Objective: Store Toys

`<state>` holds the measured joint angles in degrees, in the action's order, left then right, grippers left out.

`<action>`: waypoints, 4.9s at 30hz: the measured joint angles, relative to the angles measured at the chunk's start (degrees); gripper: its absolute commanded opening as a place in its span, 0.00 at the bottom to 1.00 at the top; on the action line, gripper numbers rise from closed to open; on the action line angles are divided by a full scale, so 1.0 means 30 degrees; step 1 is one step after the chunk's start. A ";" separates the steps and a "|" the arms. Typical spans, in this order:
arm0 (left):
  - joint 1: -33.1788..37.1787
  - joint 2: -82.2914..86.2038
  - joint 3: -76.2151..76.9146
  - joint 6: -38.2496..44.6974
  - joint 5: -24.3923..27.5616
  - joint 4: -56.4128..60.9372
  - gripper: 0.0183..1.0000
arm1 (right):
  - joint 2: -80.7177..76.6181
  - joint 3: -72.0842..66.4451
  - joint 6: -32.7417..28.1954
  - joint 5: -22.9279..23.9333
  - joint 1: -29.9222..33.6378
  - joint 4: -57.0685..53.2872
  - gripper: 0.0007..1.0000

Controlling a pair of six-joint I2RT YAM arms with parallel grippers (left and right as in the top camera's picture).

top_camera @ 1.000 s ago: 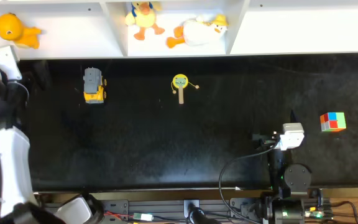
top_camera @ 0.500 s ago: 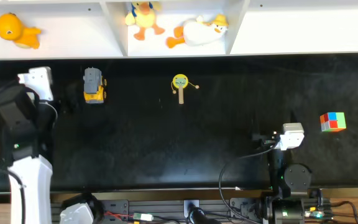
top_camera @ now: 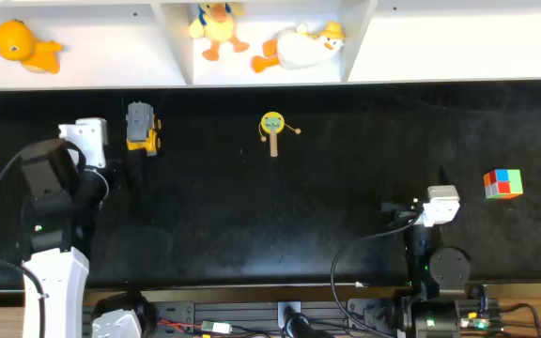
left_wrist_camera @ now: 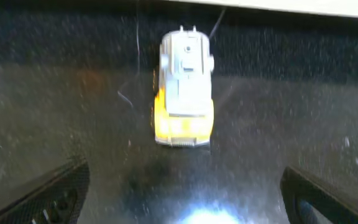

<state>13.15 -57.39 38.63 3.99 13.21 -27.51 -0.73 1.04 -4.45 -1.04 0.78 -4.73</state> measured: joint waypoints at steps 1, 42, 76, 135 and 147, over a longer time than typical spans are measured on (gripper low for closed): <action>-0.0036 -0.0087 -0.0007 -0.0029 0.0000 -0.0095 1.00 | 0.0000 0.0000 0.0000 0.0000 0.0000 -0.0007 1.00; -0.2106 -0.6200 -0.0007 -0.1231 -0.2215 0.4991 0.96 | 0.0000 0.0000 0.0000 0.0000 0.0000 -0.0007 1.00; -0.2106 -0.8131 -0.0007 -0.1333 -0.2222 0.7628 0.45 | 0.0000 0.0000 0.0000 0.0007 0.0000 -0.0007 1.00; -0.2106 -0.1945 -0.0015 -0.1297 -0.2361 0.5493 0.31 | 0.0000 0.0000 0.0000 0.0000 0.0000 -0.0007 1.00; -0.2106 -0.4430 0.1982 -0.1311 -0.2353 0.5450 0.28 | 0.0000 0.0000 0.0007 0.0000 0.0000 -0.0007 0.99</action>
<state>6.83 -70.67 44.58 0.05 6.15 -11.16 -0.73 1.04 -4.43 -1.04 0.78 -4.75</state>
